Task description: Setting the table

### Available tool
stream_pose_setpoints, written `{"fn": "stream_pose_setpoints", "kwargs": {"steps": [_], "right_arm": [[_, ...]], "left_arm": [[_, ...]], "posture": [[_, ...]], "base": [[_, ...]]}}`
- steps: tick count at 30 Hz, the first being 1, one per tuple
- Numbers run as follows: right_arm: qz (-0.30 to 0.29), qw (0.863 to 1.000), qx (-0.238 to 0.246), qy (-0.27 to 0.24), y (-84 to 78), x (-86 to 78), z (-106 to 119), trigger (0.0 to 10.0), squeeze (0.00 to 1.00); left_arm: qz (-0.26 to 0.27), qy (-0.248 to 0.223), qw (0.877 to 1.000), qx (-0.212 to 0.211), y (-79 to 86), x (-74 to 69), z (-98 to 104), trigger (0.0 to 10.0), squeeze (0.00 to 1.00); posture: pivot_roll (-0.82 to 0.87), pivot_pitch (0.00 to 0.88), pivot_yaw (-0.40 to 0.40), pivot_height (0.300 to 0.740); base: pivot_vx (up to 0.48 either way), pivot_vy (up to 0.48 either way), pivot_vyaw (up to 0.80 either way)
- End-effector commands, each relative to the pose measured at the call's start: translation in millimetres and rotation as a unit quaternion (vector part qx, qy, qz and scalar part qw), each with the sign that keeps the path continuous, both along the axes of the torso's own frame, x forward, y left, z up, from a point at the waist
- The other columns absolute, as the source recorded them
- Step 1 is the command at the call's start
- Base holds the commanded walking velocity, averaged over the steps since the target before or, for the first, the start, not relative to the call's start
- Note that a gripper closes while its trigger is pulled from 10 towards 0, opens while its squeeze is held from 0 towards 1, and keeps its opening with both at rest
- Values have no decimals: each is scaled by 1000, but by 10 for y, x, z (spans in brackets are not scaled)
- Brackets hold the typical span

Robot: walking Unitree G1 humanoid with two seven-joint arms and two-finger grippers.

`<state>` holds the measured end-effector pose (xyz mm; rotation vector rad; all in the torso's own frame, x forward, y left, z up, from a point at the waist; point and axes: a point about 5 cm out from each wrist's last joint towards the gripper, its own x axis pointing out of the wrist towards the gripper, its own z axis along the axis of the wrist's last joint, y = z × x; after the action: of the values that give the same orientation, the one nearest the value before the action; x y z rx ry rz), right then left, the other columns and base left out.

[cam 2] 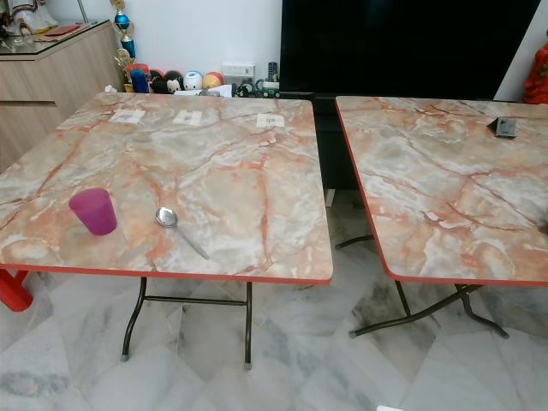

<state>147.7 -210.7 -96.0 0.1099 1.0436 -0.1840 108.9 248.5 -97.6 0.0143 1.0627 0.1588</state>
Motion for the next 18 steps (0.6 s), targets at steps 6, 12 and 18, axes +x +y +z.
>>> {"fn": "stream_pose_setpoints", "kwargs": {"steps": [6, 12, 18], "right_arm": [[-2, 1000, -4, 0, -24, -10, 1, 10000, 0], [-5, 1000, -3, -2, -25, 2, 6, 10000, 0], [2, 1000, 10, -13, 61, 118, 35, 10000, 0]], "left_arm": [[-2, 15, 1000, -1, -10, -62, -23, 10000, 0], [-2, 16, 1000, -1, -13, -65, -25, 10000, 0], [-4, 3, 1000, -4, -37, 32, -4, 10000, 0]], "posture": [[0, 0, 0, 740], [0, 0, 0, 740], [64, 0, -10, 740]], "base": [[0, 0, 0], [0, 0, 0], [0, 0, 0]]}}
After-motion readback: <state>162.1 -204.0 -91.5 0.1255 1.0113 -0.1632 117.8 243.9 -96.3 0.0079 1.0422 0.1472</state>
